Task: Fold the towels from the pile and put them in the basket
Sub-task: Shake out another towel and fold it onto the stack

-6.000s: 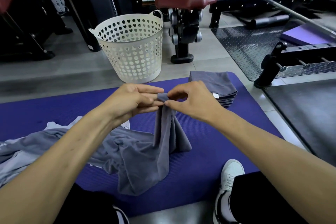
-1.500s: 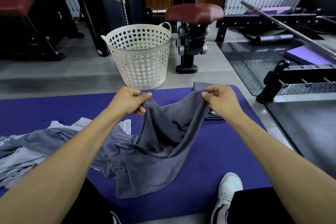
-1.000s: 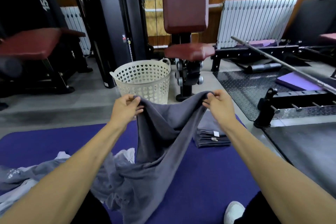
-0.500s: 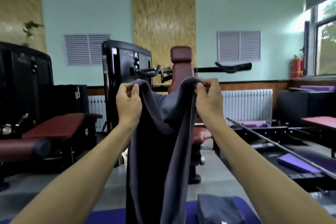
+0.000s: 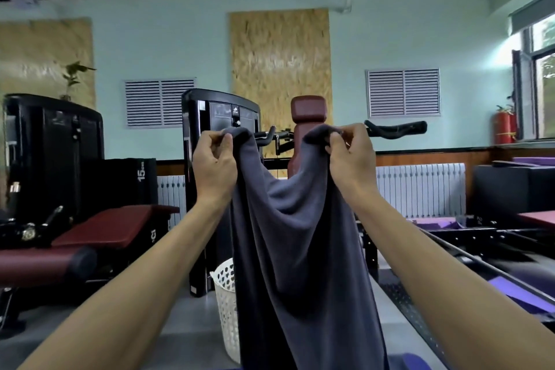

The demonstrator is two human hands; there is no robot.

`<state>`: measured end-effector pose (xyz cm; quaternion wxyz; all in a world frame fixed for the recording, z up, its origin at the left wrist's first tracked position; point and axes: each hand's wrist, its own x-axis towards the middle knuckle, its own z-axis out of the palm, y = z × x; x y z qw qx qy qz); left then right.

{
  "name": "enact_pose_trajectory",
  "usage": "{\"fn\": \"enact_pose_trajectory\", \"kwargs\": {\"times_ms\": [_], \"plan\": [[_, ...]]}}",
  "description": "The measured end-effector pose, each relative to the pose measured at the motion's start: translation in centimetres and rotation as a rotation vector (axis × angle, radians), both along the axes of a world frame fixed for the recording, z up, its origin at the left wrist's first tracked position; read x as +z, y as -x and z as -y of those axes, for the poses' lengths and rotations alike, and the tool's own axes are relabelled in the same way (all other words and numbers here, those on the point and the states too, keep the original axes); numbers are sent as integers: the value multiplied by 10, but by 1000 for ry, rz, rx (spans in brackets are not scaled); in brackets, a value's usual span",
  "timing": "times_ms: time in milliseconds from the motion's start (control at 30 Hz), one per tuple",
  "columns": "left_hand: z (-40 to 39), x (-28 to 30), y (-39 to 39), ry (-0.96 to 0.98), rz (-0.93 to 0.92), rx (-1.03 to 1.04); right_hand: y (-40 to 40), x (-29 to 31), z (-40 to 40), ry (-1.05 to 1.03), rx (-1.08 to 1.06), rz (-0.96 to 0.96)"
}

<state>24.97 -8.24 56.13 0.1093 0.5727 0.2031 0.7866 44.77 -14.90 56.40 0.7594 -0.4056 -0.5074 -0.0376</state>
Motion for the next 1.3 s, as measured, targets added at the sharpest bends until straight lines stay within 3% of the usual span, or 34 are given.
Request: {"fn": "enact_pose_trajectory", "kwargs": {"times_ms": [333, 533, 667, 1033, 1300], "plan": [[-140, -17, -32, 401, -276, -96, -59, -8, -113, 432, 75, -109], [-180, 45, -47, 358, -138, -237, -73, 36, -163, 232, 232, -274], [-195, 80, -43, 289, -73, -273, -76, 60, -179, 133, 263, -267], [-173, 77, -17, 286, -36, -268, -54, 61, -165, 114, 252, -205], [-104, -17, 4, 385, -449, 51, -47, -37, -116, 376, 87, -82]]}}
